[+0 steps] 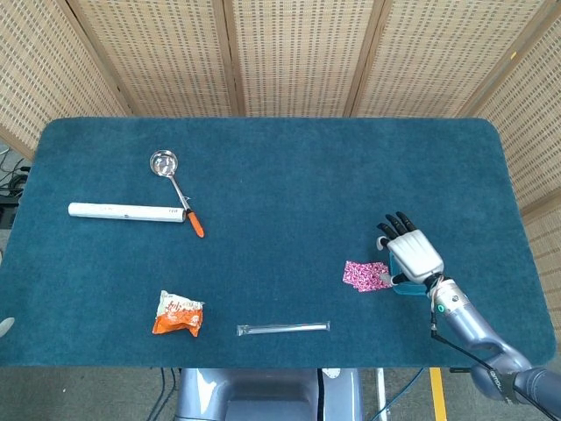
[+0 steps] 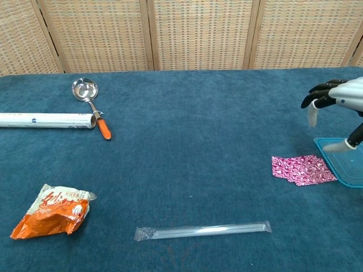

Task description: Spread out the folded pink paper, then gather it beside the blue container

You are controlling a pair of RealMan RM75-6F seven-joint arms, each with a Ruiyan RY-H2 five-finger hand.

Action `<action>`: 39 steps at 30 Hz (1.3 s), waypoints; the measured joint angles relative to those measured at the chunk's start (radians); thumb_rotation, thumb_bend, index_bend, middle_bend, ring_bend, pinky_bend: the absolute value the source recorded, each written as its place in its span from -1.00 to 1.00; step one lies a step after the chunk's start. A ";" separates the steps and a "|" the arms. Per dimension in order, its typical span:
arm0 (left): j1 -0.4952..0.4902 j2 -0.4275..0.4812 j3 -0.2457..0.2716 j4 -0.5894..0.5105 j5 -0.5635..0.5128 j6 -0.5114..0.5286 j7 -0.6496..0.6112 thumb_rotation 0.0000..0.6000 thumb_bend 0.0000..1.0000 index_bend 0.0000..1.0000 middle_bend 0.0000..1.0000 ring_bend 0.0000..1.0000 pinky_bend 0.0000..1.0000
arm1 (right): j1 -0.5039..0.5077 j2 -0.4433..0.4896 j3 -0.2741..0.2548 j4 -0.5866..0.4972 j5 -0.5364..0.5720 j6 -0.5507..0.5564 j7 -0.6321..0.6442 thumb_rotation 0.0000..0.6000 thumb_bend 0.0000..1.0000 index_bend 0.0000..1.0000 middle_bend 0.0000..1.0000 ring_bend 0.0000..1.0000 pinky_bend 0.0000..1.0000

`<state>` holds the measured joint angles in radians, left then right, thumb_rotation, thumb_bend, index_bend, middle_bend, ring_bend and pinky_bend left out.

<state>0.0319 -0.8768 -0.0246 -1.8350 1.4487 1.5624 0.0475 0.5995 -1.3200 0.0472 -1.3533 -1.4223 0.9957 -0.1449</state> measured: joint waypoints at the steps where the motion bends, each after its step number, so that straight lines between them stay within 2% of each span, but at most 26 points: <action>1: 0.001 -0.004 -0.001 0.004 0.001 0.003 0.001 1.00 -0.94 -1.00 -1.00 -1.00 -1.00 | -0.008 0.007 0.007 -0.014 0.009 0.018 -0.004 1.00 -0.29 -0.26 -0.59 -1.00 -1.00; 12: 0.002 -0.009 -0.002 0.009 0.003 0.006 0.002 1.00 -0.94 -1.00 -1.00 -1.00 -1.00 | -0.142 0.109 0.064 -0.198 0.089 0.247 -0.094 1.00 -0.18 -0.24 -0.53 -0.99 -1.00; 22: 0.003 -0.009 -0.003 0.009 0.004 0.006 0.002 1.00 -0.94 -1.00 -1.00 -1.00 -1.00 | -0.243 0.161 0.064 -0.259 0.109 0.375 -0.140 1.00 -0.17 -0.22 -0.53 -0.99 -1.00; 29: 0.003 -0.009 -0.003 0.009 0.004 0.005 0.002 1.00 -0.94 -1.00 -1.00 -1.00 -1.00 | -0.360 0.195 0.053 -0.309 0.116 0.519 -0.147 1.00 -0.17 -0.22 -0.53 -0.99 -1.00; 34: 0.003 -0.009 -0.003 0.009 0.004 0.005 0.002 1.00 -0.94 -1.00 -1.00 -1.00 -1.00 | -0.394 0.204 0.038 -0.322 0.096 0.540 -0.147 1.00 -0.17 -0.22 -0.53 -0.99 -1.00; 39: 0.003 -0.009 -0.003 0.009 0.004 0.005 0.002 1.00 -0.94 -1.00 -1.00 -1.00 -1.00 | -0.402 0.204 0.045 -0.321 0.088 0.536 -0.145 1.00 -0.17 -0.23 -0.52 -0.99 -1.00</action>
<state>0.0348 -0.8860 -0.0280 -1.8262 1.4525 1.5676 0.0492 0.1974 -1.1159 0.0918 -1.6748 -1.3343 1.5319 -0.2901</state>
